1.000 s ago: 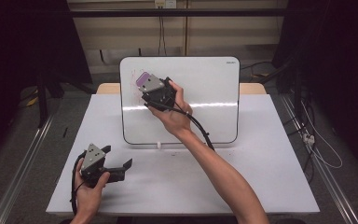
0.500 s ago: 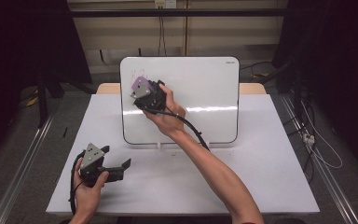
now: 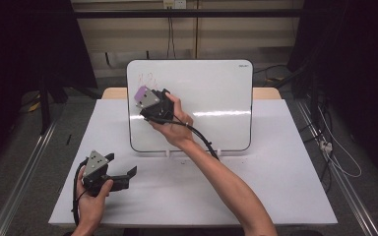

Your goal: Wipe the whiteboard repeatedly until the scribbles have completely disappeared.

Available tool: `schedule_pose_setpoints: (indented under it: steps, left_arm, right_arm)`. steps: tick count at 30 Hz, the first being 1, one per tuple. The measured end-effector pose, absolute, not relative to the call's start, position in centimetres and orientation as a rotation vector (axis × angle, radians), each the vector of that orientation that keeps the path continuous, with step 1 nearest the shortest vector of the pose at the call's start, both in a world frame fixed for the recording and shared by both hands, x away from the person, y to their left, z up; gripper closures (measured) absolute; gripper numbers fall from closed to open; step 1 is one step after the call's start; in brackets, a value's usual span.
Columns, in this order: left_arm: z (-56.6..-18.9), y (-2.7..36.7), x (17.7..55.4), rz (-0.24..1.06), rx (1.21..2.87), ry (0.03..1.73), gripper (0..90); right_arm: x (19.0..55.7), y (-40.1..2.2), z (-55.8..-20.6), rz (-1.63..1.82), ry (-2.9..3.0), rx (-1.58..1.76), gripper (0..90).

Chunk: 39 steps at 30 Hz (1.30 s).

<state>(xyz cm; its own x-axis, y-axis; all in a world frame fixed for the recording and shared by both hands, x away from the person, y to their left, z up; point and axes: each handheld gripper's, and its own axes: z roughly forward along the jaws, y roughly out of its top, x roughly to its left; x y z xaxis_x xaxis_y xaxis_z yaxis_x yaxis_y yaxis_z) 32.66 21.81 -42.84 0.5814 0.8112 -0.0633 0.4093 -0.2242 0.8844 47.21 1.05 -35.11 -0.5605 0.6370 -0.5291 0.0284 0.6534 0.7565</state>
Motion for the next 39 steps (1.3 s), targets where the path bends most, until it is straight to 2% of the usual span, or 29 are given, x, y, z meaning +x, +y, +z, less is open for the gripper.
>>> schedule_pose_setpoints:
  steps: [10,24,34,39]
  left_arm:
    - [-42.9,21.7,32.7,0.522,1.860,0.987,6.4]
    - [-43.0,21.6,32.6,0.525,1.860,0.987,6.4]
    - [-43.0,21.5,32.5,0.523,1.881,0.973,6.7]
    - [-43.1,21.6,32.6,0.526,1.872,0.980,6.7]
  right_arm:
    - [50.7,-1.9,-31.5,0.944,1.905,0.681,41.5]
    - [47.0,2.5,-35.7,0.881,2.031,0.488,41.5]
    - [50.9,-0.1,-31.8,0.907,1.924,0.660,41.6]
    - [50.8,0.0,-31.5,0.902,1.911,0.663,41.5]
